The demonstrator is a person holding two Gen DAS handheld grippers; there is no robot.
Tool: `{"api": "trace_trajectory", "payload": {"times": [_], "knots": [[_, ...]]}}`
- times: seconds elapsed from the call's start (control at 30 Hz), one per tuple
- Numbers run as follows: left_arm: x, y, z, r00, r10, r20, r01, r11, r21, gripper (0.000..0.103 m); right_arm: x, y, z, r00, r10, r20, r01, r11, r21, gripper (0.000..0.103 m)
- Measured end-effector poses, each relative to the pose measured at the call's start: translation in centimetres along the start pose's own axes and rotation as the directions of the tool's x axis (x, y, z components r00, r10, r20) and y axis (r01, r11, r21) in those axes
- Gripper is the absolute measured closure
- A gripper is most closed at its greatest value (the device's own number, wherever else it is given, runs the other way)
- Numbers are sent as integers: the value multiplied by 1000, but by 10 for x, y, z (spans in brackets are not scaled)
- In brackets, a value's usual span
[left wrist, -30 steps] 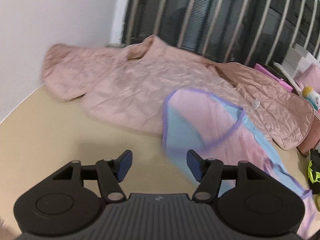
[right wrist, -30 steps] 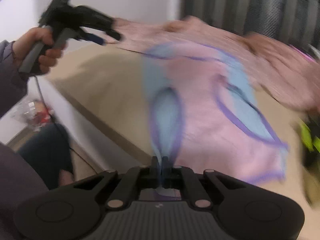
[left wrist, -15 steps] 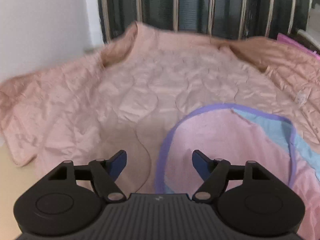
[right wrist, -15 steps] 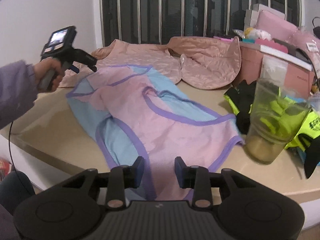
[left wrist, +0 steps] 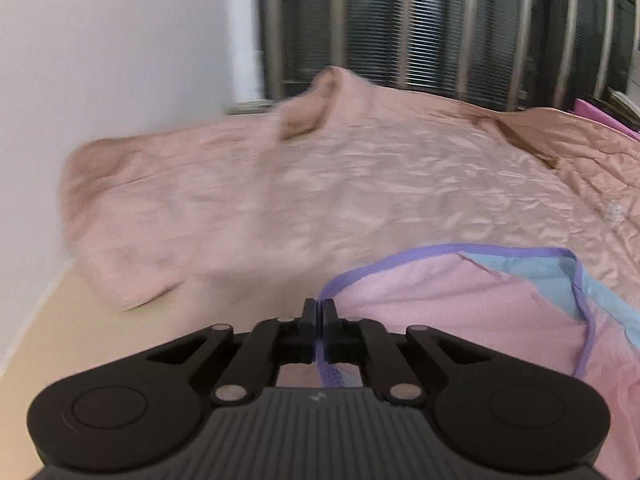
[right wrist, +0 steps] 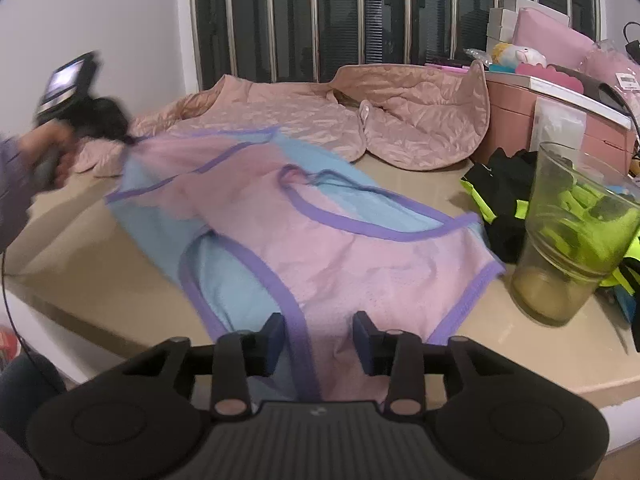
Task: Fold clothes
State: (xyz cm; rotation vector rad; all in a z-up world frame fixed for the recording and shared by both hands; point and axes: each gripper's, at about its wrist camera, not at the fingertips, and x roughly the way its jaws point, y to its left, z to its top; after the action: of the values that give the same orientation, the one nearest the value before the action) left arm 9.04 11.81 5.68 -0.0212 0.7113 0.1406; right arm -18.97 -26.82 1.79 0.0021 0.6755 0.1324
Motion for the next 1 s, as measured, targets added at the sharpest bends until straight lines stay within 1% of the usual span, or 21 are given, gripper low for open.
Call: {"api": "trace_trajectory", "payload": {"times": [0.1,0.17,0.27,0.33,0.37,0.43,0.47,0.53,0.57,0.6,0.63,0.67,0.7,0.73,0.83,0.9,1.0], "knots": [[-33,44,-26,998,58,-2,-58,996,-65,101,8,2,7,1000,-6,-8,6,1000,-27,61],[-54,72,-44,995,97,-8,-98,989,-108,101,14,2,13,1000,-2,-21,2,1000,-26,61],[-78,103,-82,987,151,-55,-157,977,-142,101,26,5,23,1000,6,-30,-7,999,-33,60],[-90,118,-99,980,183,-77,-193,970,-148,101,35,10,28,1000,11,-27,-12,998,-55,57],[-96,125,-105,973,218,-81,-228,963,-147,100,39,12,30,1000,5,-22,-6,998,-70,52],[-104,139,-109,958,272,-95,-286,940,-185,90,44,12,35,1000,-10,-25,8,997,-76,50],[-108,145,-110,954,283,-99,-298,931,-209,90,45,12,37,999,-17,-31,15,997,-72,50],[-120,145,-106,976,211,-61,-219,947,-235,90,40,13,40,999,-23,-25,21,998,-56,50],[-121,136,-101,986,157,-48,-164,962,-219,89,36,14,41,1000,-9,-15,8,999,-45,50],[-122,128,-96,994,103,-35,-108,973,-203,80,32,15,42,1000,5,-5,-5,999,-34,49],[-121,117,-91,999,48,-24,-52,982,-183,64,29,17,44,1000,18,4,-18,1000,-24,49],[-116,102,-86,1000,-5,-12,3,989,-149,58,28,20,46,999,33,7,-32,999,-17,47],[-110,87,-80,998,-59,-3,59,992,-113,54,28,23,48,999,47,10,-47,999,-10,47],[-104,72,-75,994,-109,0,108,991,-80,54,29,26,51,998,57,11,-57,998,-4,47],[-79,31,-64,980,-197,-38,197,980,-19,54,41,43,61,999,39,-1,-39,999,-15,47],[-62,9,-59,968,-239,-74,240,971,8,54,49,54,67,1000,30,-8,-30,999,-22,47],[-45,-8,-62,951,-278,-133,281,960,8,55,57,70,73,999,51,-9,-51,998,-42,47]]}}
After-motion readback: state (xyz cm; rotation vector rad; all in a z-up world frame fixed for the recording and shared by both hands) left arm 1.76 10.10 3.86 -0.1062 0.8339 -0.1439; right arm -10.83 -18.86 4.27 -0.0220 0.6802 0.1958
